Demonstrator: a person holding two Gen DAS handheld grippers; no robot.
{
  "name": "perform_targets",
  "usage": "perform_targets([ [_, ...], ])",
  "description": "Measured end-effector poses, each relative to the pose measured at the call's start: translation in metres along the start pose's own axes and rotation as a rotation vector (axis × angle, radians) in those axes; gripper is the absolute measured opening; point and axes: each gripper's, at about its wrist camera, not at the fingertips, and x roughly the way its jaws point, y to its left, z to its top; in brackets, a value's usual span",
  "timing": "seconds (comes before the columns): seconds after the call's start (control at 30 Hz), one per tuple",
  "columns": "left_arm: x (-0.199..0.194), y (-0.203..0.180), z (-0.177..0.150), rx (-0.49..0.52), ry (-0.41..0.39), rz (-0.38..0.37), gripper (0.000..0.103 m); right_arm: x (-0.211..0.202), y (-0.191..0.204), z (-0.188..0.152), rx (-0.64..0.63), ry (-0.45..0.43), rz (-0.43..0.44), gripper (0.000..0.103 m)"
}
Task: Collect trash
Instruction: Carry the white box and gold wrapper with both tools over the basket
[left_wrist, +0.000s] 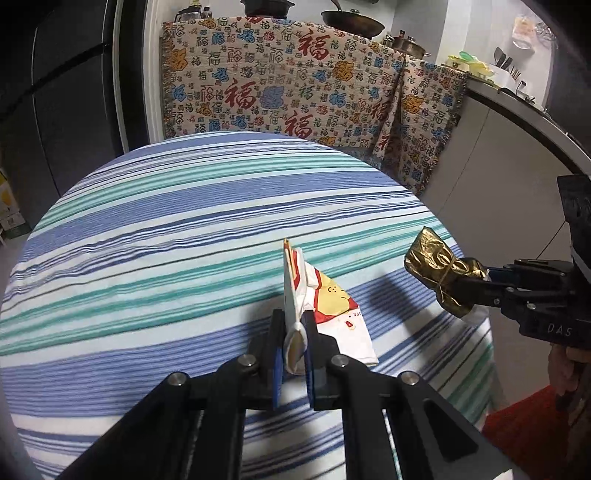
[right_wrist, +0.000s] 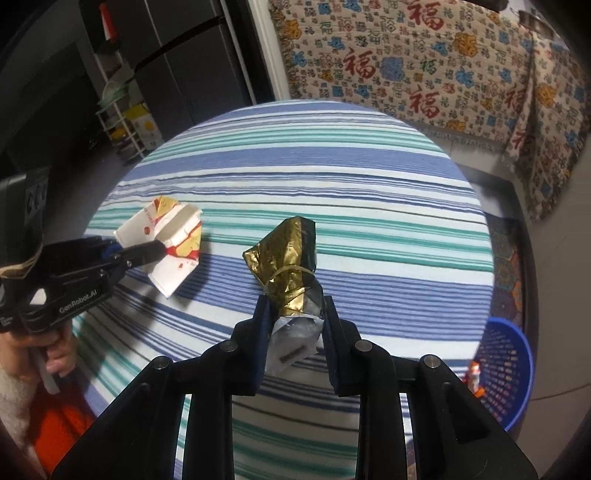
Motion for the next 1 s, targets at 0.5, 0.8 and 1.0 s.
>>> perform_targets([
  [0.5,-0.006,-0.093,0.022,0.179,-0.046,0.017,0.009,-0.046,-0.044,-0.022,0.105,-0.062,-0.048,0.026],
  [0.8,0.012,-0.164,0.037,0.211,0.002,-0.146,0.009,-0.084,-0.102,-0.034,0.189,-0.083,-0.151,0.026],
  [1.0,0.045,-0.241,0.049,0.274,0.05,-0.261,0.009,-0.106,-0.191,-0.051,0.315,-0.035,-0.278,0.026],
])
